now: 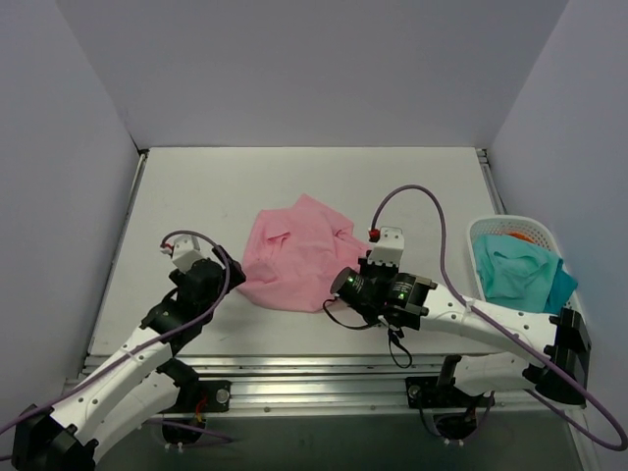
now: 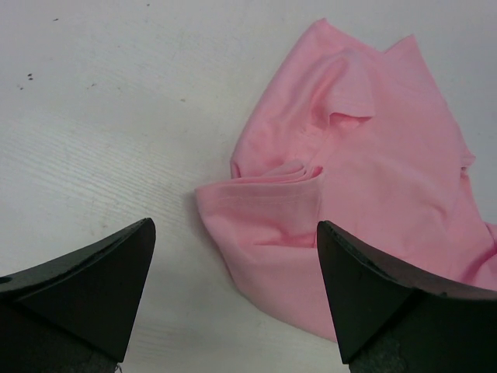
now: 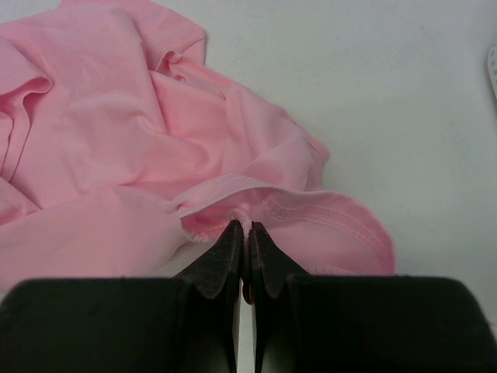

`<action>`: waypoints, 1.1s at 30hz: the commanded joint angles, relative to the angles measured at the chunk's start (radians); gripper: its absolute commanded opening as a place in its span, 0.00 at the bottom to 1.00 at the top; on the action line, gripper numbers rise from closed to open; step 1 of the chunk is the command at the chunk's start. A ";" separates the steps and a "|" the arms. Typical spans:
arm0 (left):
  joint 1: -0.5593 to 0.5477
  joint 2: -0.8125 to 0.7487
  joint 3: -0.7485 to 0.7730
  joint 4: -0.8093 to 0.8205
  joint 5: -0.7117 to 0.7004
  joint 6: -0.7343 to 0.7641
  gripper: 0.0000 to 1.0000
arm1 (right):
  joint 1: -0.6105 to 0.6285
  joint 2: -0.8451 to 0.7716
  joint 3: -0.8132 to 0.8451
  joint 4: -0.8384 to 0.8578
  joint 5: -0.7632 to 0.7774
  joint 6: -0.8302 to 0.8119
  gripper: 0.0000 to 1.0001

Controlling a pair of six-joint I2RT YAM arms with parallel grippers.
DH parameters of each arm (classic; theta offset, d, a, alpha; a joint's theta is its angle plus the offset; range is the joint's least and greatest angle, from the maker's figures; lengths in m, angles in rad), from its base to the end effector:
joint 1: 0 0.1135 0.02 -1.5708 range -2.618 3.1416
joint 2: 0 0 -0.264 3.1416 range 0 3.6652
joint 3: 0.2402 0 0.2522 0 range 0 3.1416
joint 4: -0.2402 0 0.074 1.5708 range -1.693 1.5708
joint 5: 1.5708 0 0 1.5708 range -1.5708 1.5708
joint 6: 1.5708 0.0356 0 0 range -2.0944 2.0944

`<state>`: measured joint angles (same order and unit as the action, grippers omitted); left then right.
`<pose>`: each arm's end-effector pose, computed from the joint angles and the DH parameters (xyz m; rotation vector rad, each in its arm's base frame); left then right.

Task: Fold and stack the t-shirts
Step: Flatten the tshirt out

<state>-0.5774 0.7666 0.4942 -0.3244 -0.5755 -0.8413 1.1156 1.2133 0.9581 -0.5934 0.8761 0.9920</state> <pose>0.1512 -0.0754 0.2301 -0.5870 1.9860 -0.2462 0.1317 0.2069 0.2844 0.2349 2.0645 0.1980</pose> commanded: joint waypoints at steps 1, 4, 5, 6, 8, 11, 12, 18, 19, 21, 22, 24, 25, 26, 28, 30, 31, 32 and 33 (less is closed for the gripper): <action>-0.004 0.093 0.043 0.195 0.084 0.044 0.94 | 0.009 -0.035 -0.016 -0.040 0.057 0.042 0.00; -0.010 0.225 0.120 0.315 0.205 0.099 0.94 | 0.006 -0.017 -0.024 -0.026 0.058 0.043 0.00; -0.013 0.338 0.156 0.352 0.230 0.120 0.94 | 0.006 -0.003 -0.022 -0.028 0.057 0.045 0.00; -0.019 0.396 0.190 0.367 0.255 0.163 0.94 | 0.006 0.003 -0.019 -0.031 0.058 0.048 0.00; -0.029 0.564 0.289 0.366 0.273 0.189 0.94 | 0.006 0.014 -0.016 -0.031 0.060 0.053 0.00; -0.033 0.697 0.305 0.459 0.304 0.188 0.95 | 0.006 0.019 -0.019 -0.032 0.060 0.059 0.00; -0.033 0.712 0.291 0.491 0.316 0.186 0.95 | 0.007 0.017 -0.022 -0.031 0.057 0.057 0.00; -0.041 0.775 0.276 0.524 0.312 0.189 0.95 | 0.001 -0.017 -0.042 -0.031 0.058 0.051 0.00; -0.041 0.769 0.276 0.519 0.313 0.189 0.96 | 0.001 -0.020 -0.042 -0.032 0.060 0.051 0.00; -0.047 0.752 0.274 0.501 0.318 0.188 0.96 | -0.002 -0.026 -0.048 -0.031 0.061 0.051 0.00; -0.052 0.726 0.277 0.487 0.313 0.186 0.96 | 0.000 -0.028 -0.051 -0.029 0.061 0.051 0.00; -0.062 0.692 0.283 0.429 0.269 0.189 0.97 | 0.000 -0.024 -0.058 -0.028 0.060 0.054 0.00; -0.079 0.650 0.290 0.412 0.246 0.195 0.97 | -0.002 -0.024 -0.059 -0.026 0.058 0.056 0.00; -0.090 0.628 0.293 0.394 0.220 0.202 0.97 | -0.002 -0.023 -0.061 -0.023 0.054 0.056 0.00; -0.111 0.584 0.299 0.346 0.137 0.226 0.97 | -0.002 -0.018 -0.064 -0.016 0.052 0.057 0.00; -0.113 0.577 0.316 0.280 0.091 0.232 0.97 | -0.002 -0.012 -0.061 -0.010 0.046 0.053 0.00; -0.113 0.586 0.320 0.269 0.080 0.232 0.97 | 0.000 -0.012 -0.059 -0.008 0.044 0.050 0.00; -0.111 0.594 0.322 0.263 0.075 0.232 0.97 | 0.000 -0.011 -0.058 -0.006 0.043 0.048 0.00; -0.111 0.602 0.320 0.268 0.077 0.231 0.97 | 0.001 -0.009 -0.056 -0.005 0.043 0.043 0.00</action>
<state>-0.6918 1.3590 0.7834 0.0055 -0.4244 -0.6327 1.1141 1.2095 0.9066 -0.5873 0.8822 1.0245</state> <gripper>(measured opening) 0.967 0.010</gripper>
